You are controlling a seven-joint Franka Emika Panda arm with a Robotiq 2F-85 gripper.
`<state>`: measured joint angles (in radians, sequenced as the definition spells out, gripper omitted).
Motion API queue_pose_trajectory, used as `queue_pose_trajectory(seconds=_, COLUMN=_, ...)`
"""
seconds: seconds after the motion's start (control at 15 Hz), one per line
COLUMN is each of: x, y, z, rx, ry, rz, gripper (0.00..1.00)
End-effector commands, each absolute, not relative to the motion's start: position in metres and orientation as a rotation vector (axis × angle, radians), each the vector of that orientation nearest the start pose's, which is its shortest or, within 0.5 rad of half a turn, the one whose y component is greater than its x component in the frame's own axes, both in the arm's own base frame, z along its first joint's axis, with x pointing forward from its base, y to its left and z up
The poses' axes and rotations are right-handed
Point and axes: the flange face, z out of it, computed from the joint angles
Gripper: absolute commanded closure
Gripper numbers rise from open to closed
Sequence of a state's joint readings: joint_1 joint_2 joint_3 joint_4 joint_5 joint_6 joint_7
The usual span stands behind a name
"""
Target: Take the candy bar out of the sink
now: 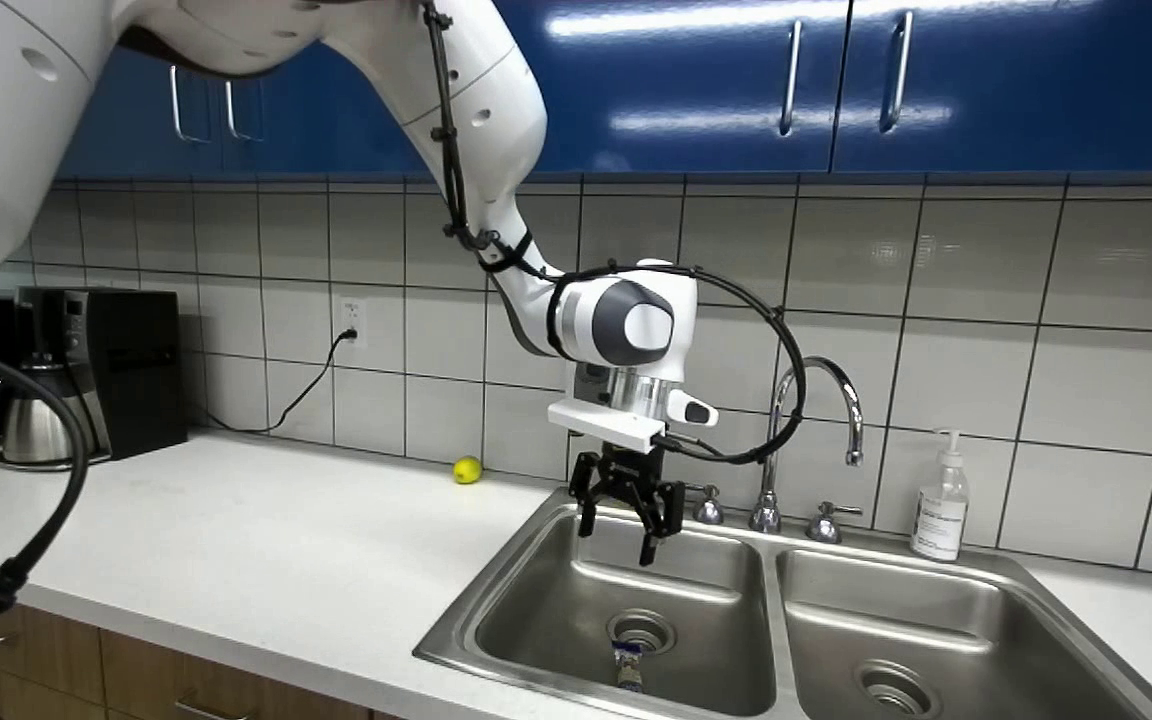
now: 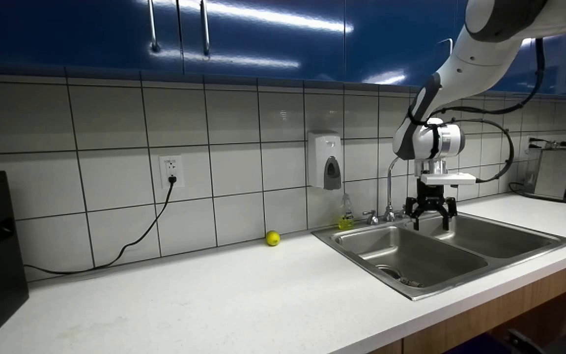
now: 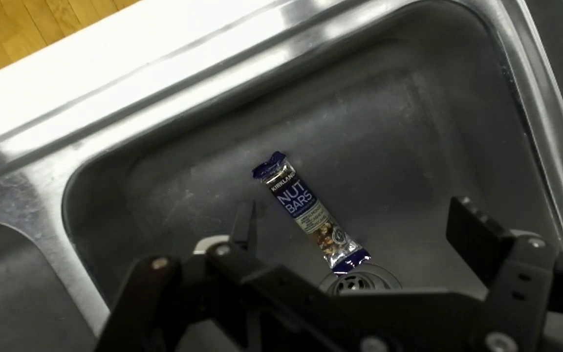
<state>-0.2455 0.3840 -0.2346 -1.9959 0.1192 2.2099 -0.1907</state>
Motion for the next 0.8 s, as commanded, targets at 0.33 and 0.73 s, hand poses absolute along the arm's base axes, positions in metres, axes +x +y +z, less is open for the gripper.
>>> queue_pose_trajectory(seconds=0.33, x=0.559, y=-0.276, z=0.198, rx=-3.052, ry=0.361, rz=0.245, gripper=0.0)
queue_pose_trajectory(seconds=0.73, x=0.56, y=-0.273, z=0.196, rx=-3.048, ry=0.404, rz=0.257, gripper=0.0)
